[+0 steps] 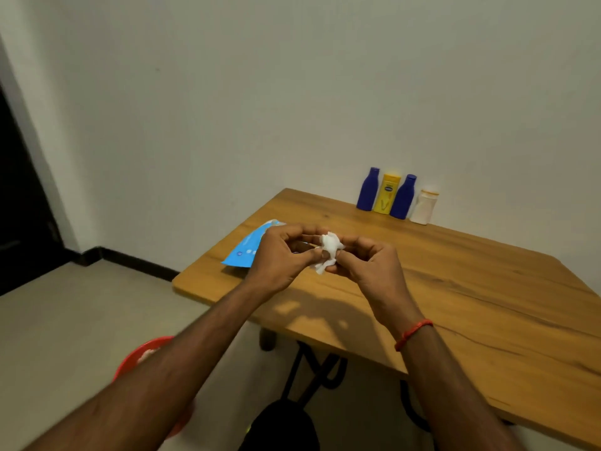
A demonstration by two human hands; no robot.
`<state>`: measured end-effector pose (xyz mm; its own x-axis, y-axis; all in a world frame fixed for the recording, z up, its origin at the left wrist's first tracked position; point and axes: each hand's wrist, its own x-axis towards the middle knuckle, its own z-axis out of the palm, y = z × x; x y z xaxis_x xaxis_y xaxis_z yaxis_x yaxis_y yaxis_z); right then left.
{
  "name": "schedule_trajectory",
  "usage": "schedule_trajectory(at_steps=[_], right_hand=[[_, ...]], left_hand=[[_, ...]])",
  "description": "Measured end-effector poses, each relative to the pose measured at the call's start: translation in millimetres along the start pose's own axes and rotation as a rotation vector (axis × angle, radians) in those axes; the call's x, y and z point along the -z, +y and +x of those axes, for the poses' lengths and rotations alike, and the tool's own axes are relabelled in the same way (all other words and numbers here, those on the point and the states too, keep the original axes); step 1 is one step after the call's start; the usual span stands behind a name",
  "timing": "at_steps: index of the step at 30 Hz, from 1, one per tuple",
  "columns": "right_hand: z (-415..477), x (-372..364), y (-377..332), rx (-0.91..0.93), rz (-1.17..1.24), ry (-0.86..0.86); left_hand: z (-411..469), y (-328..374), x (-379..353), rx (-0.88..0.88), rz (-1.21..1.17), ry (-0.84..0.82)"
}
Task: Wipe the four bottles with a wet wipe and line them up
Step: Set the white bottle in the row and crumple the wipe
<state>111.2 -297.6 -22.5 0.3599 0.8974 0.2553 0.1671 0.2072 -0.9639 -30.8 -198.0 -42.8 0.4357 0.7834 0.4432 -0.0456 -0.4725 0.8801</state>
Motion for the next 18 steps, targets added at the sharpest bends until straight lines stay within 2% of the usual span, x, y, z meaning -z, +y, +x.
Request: schedule_trajectory(at_steps=[13, 18], right_hand=[[-40, -123, 16, -0.044, 0.152, -0.181], [-46, -175, 34, -0.049, 0.081, -0.223]], left_hand=[[-81, -22, 118, 0.061, 0.065, 0.168], [-103, -38, 162, 0.110, 0.108, 0.207]])
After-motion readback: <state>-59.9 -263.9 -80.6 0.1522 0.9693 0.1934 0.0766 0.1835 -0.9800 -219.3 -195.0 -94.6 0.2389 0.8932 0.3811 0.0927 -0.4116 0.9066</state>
